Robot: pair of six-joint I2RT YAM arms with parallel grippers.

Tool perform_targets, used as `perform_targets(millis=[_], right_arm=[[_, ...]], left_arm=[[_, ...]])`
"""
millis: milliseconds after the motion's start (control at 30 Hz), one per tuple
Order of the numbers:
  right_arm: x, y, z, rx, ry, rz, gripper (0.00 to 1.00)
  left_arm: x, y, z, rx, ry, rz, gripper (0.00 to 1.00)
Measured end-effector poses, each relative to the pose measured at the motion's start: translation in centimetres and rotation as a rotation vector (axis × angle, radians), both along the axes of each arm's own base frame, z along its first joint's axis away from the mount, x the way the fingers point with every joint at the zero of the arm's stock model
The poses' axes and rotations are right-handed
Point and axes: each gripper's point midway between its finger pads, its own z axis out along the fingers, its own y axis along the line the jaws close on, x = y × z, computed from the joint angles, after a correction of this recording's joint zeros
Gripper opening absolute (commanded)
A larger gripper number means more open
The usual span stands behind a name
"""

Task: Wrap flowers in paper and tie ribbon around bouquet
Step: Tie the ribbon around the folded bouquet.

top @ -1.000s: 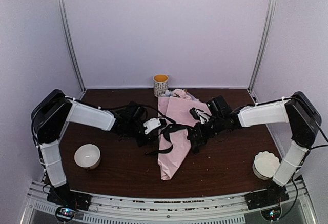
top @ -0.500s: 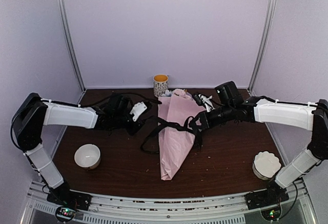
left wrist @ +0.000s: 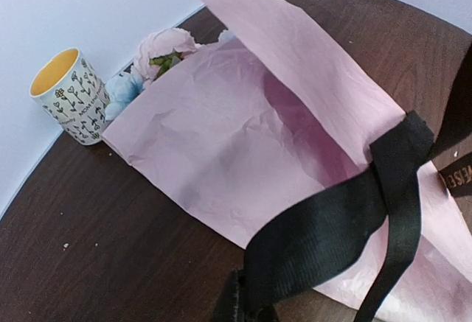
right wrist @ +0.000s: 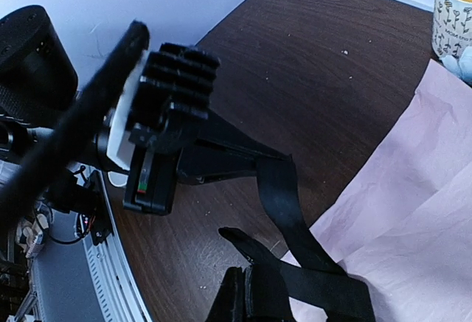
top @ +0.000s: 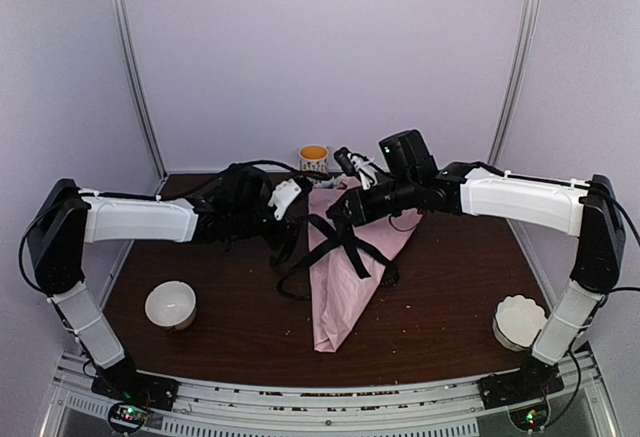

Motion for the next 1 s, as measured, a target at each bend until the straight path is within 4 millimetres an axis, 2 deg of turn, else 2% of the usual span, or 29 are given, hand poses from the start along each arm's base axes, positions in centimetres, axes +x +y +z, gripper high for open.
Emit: perform_targets(millis=[67,133,200,233,267,300,333,367,400,467,500,567,700,800,900,1000], right_arm=[[1.1,-0.8,0.4,0.012,0.004,-0.040,0.00],[3.3,-4.1,0.7,0.048,0.008,-0.144,0.00],[6.5,-12.2,-0.1,0.065,0.030,-0.359,0.00],[8.1,-17.5,-0.8,0.071,0.039,-0.504,0.00],[9.3,-23.8,-1.9,0.069,0.048,-0.674,0.00],[9.6,-29.6,-3.2,0.067,0.063,-0.834,0.00],[9.1,-34.0,-4.4,0.059,0.083,-0.957,0.00],[7.9,-37.4,-6.0,0.049,0.118,-1.059,0.00],[6.7,-39.2,-7.4,0.035,0.148,-1.118,0.00],[4.7,-41.4,-9.6,0.013,0.204,-1.200,0.00],[4.1,-42.0,-10.3,0.010,0.223,-1.224,0.00],[2.9,-44.0,-11.4,0.012,0.251,-1.290,0.00],[1.0,-48.5,-12.4,0.035,0.284,-1.429,0.00],[0.1,-50.3,-12.8,0.042,0.302,-1.482,0.00],[-0.3,-51.2,-12.9,0.043,0.311,-1.508,0.00],[-0.8,-52.1,-13.1,0.058,0.323,-1.533,0.00]], left_arm=[[1.1,0.6,0.3,-0.021,0.012,0.042,0.00],[3.0,3.0,0.0,-0.054,0.049,0.131,0.00],[5.0,6.8,-0.9,-0.095,0.094,0.248,0.00],[6.1,10.4,-2.4,-0.115,0.137,0.346,0.00],[6.5,13.6,-3.8,-0.130,0.181,0.432,0.00],[6.5,16.5,-5.3,-0.145,0.222,0.509,0.00],[6.1,19.3,-7.0,-0.159,0.271,0.588,0.00],[5.2,21.2,-8.6,-0.165,0.321,0.642,0.00],[4.0,22.6,-10.3,-0.168,0.373,0.689,0.00],[1.6,23.4,-12.7,-0.168,0.460,0.729,0.00],[1.1,23.4,-13.0,-0.185,0.473,0.733,0.00],[0.8,23.2,-12.8,-0.228,0.489,0.732,0.00],[0.9,24.1,-12.2,-0.326,0.512,0.752,0.00],[1.1,24.1,-11.9,-0.366,0.522,0.747,0.00],[1.1,23.8,-11.3,-0.406,0.521,0.734,0.00],[0.8,24.4,-11.0,-0.467,0.526,0.743,0.00]])
